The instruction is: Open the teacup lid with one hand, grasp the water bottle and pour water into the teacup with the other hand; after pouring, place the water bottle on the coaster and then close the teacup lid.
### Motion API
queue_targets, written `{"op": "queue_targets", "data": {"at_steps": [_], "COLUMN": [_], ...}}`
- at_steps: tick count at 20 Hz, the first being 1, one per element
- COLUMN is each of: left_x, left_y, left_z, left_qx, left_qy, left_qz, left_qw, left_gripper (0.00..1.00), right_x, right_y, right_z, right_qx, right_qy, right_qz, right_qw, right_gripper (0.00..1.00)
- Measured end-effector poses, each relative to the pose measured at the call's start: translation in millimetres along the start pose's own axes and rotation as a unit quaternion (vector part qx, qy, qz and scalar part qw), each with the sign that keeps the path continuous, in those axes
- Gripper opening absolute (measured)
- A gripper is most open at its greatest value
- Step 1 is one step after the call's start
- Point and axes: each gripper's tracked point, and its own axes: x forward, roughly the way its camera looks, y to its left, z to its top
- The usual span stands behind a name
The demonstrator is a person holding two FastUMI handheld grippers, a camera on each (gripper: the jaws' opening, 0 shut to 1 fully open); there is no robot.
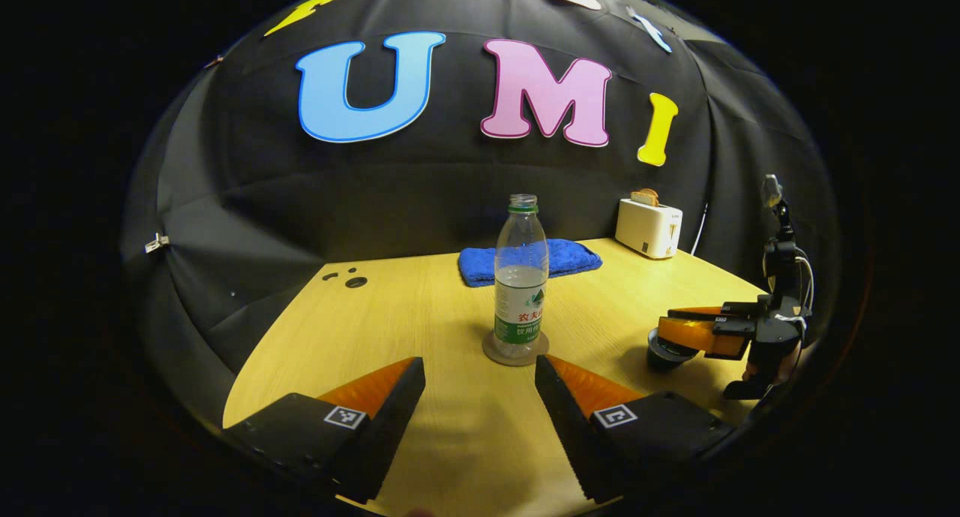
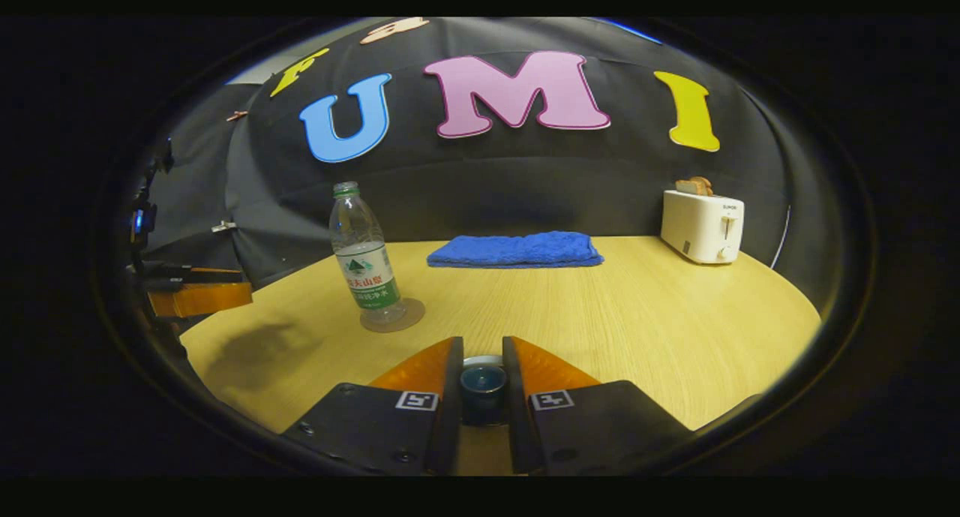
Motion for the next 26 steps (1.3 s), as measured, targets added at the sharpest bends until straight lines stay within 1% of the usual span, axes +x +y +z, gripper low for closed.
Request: {"op": "queue_targets", "data": {"at_steps": [1,2,3,4,8,11,13,14,15,16,17,19,21,24,26], "left_x": [-2,-3,-3,-4,-3,-4,-5,-8,-11,-16,-20,-30,-45,-73,-89], "left_y": [0,0,-2,-4,-15,-27,-32,-35,-36,-36,-37,-38,-40,-52,-66], "left_z": [-3,-7,-11,-13,-10,-2,5,11,18,27,36,51,73,119,141], "left_qx": [-0.003,-0.008,-0.016,-0.021,-0.023,-0.022,-0.019,-0.020,-0.022,-0.023,-0.027,-0.036,-0.029,-0.026,-0.056], "left_qy": [0.002,0.006,0.010,0.013,0.008,0.000,-0.005,-0.009,-0.014,-0.020,-0.028,-0.031,-0.041,-0.070,-0.076], "left_qz": [0.001,0.001,-0.002,-0.004,-0.010,-0.021,-0.023,-0.023,-0.020,-0.013,-0.002,0.028,0.054,0.073,0.077], "left_qw": [1.000,1.000,1.000,1.000,1.000,1.000,1.000,0.999,0.999,0.999,0.999,0.999,0.997,0.995,0.993], "left_gripper": [0.94,0.94,0.95,0.94,0.94,0.95,0.95,0.95,0.95,0.95,0.95,0.94,0.95,0.95,0.95], "right_x": [1,1,2,2,2,-3,-9,-13,-19,-26,-35,-51,-69,-99,-118], "right_y": [0,2,3,2,2,3,2,3,2,1,-1,-4,-7,-10,-12], "right_z": [-4,-3,-3,-3,0,10,19,25,33,43,53,73,94,135,166], "right_qx": [-0.004,-0.007,-0.012,-0.015,-0.015,-0.020,-0.022,-0.021,-0.021,-0.024,-0.029,-0.038,-0.044,-0.038,-0.039], "right_qy": [0.003,0.002,-0.002,-0.003,-0.009,-0.023,-0.029,-0.033,-0.036,-0.039,-0.041,-0.043,-0.046,-0.060,-0.079], "right_qz": [0.000,0.003,0.003,0.002,0.003,0.008,0.007,0.008,0.007,0.004,0.000,-0.004,-0.006,-0.012,-0.017], "right_qw": [1.000,1.000,1.000,1.000,1.000,1.000,0.999,0.999,0.999,0.999,0.999,0.998,0.998,0.997,0.996], "right_gripper": [0.30,0.30,0.25,0.31,0.35,0.44,0.65,0.77,0.80,0.90,0.99,1.00,0.99,0.99,0.99]}}
